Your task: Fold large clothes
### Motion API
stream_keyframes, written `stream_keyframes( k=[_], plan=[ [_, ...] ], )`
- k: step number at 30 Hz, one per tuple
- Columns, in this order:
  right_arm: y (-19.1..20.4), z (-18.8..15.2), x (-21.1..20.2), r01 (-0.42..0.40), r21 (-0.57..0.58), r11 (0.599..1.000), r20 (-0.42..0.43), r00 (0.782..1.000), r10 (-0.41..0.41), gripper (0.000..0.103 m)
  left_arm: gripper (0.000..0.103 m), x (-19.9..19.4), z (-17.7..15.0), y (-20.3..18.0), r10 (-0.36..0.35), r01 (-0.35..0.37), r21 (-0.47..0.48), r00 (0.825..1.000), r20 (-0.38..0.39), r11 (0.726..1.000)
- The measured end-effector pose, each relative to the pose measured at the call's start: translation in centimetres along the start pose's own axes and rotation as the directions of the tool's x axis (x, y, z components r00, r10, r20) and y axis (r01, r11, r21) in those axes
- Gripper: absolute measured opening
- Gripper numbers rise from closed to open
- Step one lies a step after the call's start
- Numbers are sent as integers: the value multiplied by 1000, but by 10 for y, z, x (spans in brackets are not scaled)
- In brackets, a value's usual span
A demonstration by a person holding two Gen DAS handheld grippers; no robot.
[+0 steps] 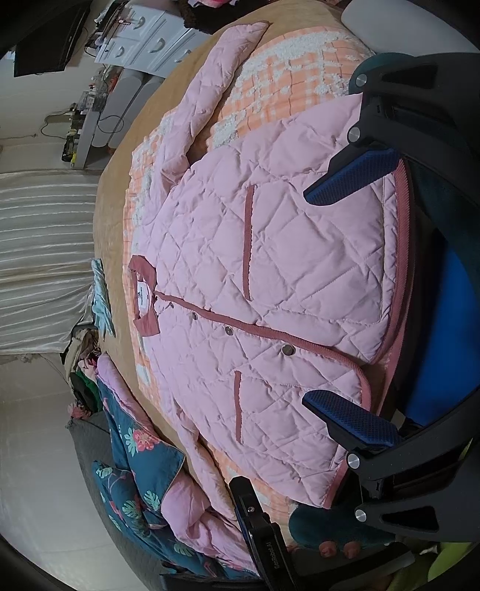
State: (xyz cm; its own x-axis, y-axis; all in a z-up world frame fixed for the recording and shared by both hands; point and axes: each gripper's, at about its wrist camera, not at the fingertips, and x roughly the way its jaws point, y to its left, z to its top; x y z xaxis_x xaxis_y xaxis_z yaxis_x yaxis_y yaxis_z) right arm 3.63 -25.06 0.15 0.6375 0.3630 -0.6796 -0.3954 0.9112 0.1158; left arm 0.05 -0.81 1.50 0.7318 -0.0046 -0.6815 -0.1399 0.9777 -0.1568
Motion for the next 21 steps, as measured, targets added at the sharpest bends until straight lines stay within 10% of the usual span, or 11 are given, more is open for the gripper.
stream_keyframes(
  k=[21],
  plan=[
    [-3,0,1,-3,16,1000,-1,1000,3,99,94,1,2,-5,-9,9,6,1000,-1,1000]
  ],
)
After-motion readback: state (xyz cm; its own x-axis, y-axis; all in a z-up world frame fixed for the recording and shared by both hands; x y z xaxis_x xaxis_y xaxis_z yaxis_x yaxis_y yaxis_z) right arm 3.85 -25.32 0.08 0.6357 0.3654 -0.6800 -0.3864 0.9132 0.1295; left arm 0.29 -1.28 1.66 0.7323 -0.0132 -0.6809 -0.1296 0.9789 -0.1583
